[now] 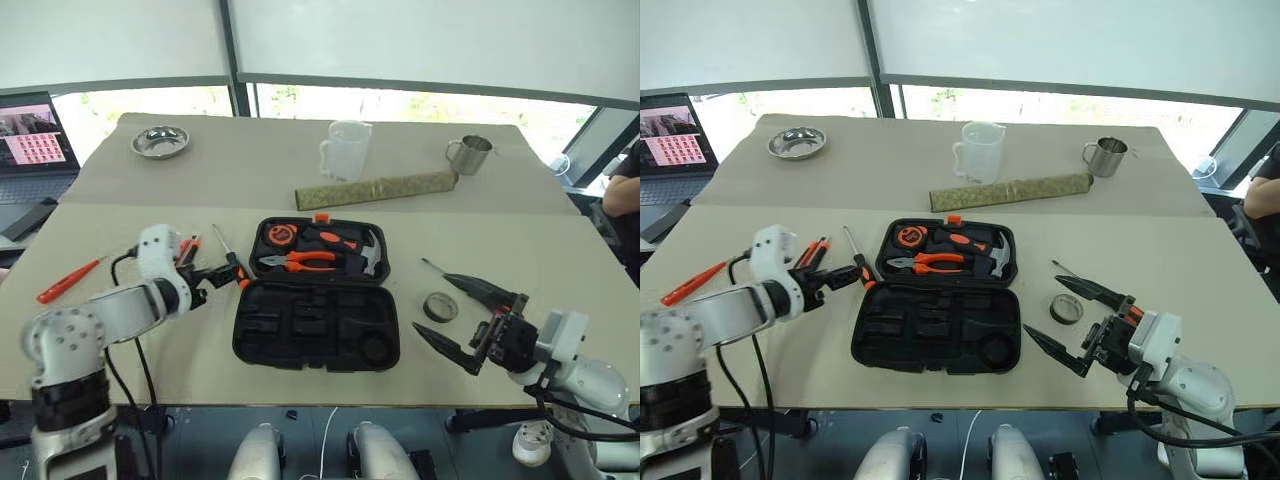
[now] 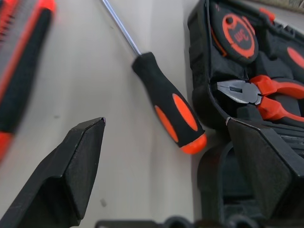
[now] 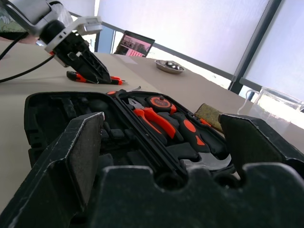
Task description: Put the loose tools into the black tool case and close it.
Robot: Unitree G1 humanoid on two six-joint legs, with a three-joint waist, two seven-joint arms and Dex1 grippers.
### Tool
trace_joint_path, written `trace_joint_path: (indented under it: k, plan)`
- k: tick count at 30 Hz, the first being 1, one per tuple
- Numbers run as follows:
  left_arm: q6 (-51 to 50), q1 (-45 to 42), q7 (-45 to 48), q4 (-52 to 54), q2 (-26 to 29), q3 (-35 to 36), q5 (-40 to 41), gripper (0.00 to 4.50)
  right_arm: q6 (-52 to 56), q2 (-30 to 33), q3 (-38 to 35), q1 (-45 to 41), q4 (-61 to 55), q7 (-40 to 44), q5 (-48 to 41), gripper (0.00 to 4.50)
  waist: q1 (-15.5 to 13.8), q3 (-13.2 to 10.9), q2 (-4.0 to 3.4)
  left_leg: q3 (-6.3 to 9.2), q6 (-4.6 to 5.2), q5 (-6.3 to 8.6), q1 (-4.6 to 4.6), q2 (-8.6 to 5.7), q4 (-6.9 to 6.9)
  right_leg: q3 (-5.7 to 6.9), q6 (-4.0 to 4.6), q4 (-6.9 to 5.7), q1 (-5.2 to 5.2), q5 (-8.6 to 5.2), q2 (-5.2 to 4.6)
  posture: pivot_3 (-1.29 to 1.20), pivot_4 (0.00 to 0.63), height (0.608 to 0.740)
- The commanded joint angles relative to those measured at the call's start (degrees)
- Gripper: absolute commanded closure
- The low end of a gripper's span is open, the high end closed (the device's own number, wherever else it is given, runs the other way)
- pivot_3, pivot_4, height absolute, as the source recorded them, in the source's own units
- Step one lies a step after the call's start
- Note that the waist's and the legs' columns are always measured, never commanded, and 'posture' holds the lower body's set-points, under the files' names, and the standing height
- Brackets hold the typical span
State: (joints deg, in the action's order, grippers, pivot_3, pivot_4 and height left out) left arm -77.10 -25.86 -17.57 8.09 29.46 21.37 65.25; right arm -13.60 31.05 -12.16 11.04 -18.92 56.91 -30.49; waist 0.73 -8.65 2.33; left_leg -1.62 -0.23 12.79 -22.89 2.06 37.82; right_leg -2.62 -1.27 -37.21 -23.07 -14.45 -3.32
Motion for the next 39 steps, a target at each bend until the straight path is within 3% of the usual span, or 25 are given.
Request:
trace_joint_path:
  k: [1,10,11,20,21,27,33,34,37,39]
  plan:
    - [2.2,-4.9,-0.1,-6.0,-2.1,-2.5,-6.2,0.11,-0.7,0.1,-0.5,0.7,-2.8,-0.5,-0.1,0.00,-0.1,0.0,0.00,-0.05,-0.01,0.00,0.01,-0.06,0.01,0.03,-0.01,0.02,0.04,0.00,-0.01,0.00,0.150,0.740]
    - [2.1,-9.6,8.6,-15.1,-4.7,-10.4,-17.0,0.11,-1.8,-0.7,-1.3,2.7,-3.7,-1.8,-0.3,0.00,-1.2,0.0,-0.06,-0.03,-0.02,-0.02,0.14,-0.18,0.02,0.08,-0.11,0.05,0.29,-0.03,-0.09,0.00,0.150,0.740]
    - [2.6,-9.7,9.4,-16.0,-4.8,-10.9,-18.4,0.63,-1.9,-0.8,-1.2,2.9,-3.7,-1.7,-0.2,0.00,-1.4,0.0,-0.07,-0.03,-0.03,-0.02,0.26,-0.20,0.02,0.10,-0.13,0.10,0.44,-0.04,-0.10,0.00,0.150,0.740]
    - [3.1,-6.4,13.5,-15.8,-5.5,-9.4,-24.3,3.68,-2.2,-0.8,-1.1,3.2,-4.0,-1.7,-0.5,0.00,-0.4,0.2,-0.25,-0.04,-0.04,0.00,0.63,-0.16,-0.04,0.05,-0.29,0.18,0.82,-0.18,-0.13,0.00,0.150,0.740]
    - [3.1,-6.0,13.6,-15.2,-5.4,-8.7,-24.5,3.87,-2.1,-0.6,-1.1,3.3,-4.0,-1.5,-0.6,0.00,-0.1,0.2,-0.32,-0.02,-0.04,0.01,0.64,-0.14,-0.07,0.05,-0.24,0.17,0.82,-0.16,-0.11,0.00,0.150,0.740]
    - [8.0,-2.8,16.7,-9.7,-4.7,-2.9,-24.2,3.89,-1.7,-0.1,-1.6,3.2,-4.0,-1.4,-0.8,0.00,0.9,0.3,-0.41,0.04,-0.08,0.03,0.70,-0.10,-0.13,0.00,-0.33,0.17,0.81,-0.25,-0.08,0.00,0.150,0.740]
    - [19.6,0.5,32.5,-1.3,1.1,2.8,-20.4,3.89,-1.7,0.2,-2.7,4.9,-4.6,-1.4,-0.9,0.00,1.1,0.1,-0.11,0.04,-0.10,0.05,0.47,-0.08,-0.17,0.02,-0.14,0.14,0.54,-0.19,-0.06,0.00,0.150,0.740]
    - [22.6,1.5,38.8,0.2,3.0,2.6,-19.9,3.89,-1.6,0.4,-3.2,5.3,-4.9,-1.5,-1.0,0.00,0.8,0.1,-0.07,0.04,-0.10,0.05,0.44,-0.09,-0.16,0.05,-0.14,0.14,0.53,-0.18,-0.08,0.00,0.150,0.740]
    - [41.9,6.2,70.4,4.3,14.9,-7.7,-27.3,3.89,-0.1,2.6,-6.1,8.0,-6.4,-0.7,-2.3,0.00,0.0,0.0,-0.03,-0.12,-0.11,0.05,0.31,-0.13,-0.12,0.01,-0.15,0.24,0.45,-0.19,-0.18,0.00,0.150,0.740]
    - [54.4,6.1,83.2,2.6,21.1,-17.4,-36.1,3.89,2.0,4.5,-7.9,10.1,-7.3,-0.3,-3.6,0.00,-0.9,0.0,-0.08,-0.18,-0.14,0.07,0.06,-0.13,-0.11,0.08,-0.11,0.40,0.28,-0.21,-0.20,0.00,0.150,0.740]
